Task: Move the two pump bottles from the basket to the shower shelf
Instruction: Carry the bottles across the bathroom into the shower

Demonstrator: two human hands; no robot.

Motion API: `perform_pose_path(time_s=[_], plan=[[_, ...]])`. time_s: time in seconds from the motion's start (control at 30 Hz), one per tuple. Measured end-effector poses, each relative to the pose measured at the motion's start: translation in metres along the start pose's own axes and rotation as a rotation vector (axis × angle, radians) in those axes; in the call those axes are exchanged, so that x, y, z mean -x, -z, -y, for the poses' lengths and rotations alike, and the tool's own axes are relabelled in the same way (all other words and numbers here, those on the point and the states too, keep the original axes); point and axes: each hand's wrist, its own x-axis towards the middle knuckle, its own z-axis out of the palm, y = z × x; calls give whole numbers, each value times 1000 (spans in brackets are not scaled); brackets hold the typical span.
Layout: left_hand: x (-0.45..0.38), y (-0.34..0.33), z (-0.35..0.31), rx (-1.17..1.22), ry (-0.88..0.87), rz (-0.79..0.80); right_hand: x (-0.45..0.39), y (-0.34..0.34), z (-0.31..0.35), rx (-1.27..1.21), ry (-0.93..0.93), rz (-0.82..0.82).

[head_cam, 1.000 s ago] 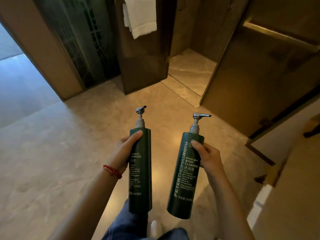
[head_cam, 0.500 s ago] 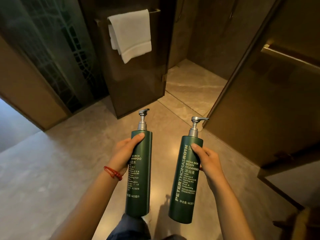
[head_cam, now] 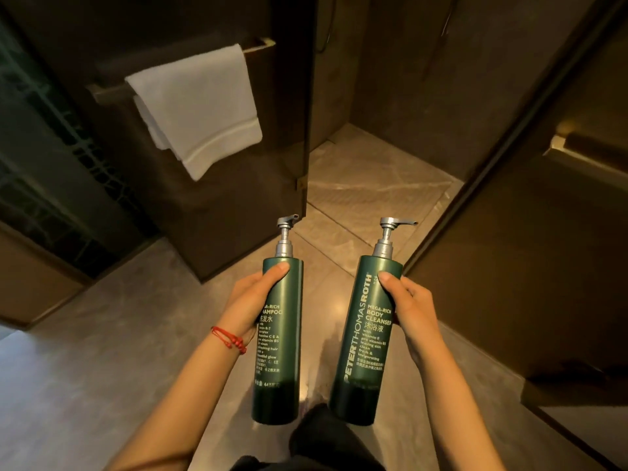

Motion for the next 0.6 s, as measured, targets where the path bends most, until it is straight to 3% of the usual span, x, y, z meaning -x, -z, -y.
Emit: perform_pose_path(time_s=[0.3,0.6], plan=[[-163,-85,-122,22,4,-13,-193,20,78,-35,4,-13],[-356,-170,-214,-31,10,166,-381,42,117,-47,23,-169]])
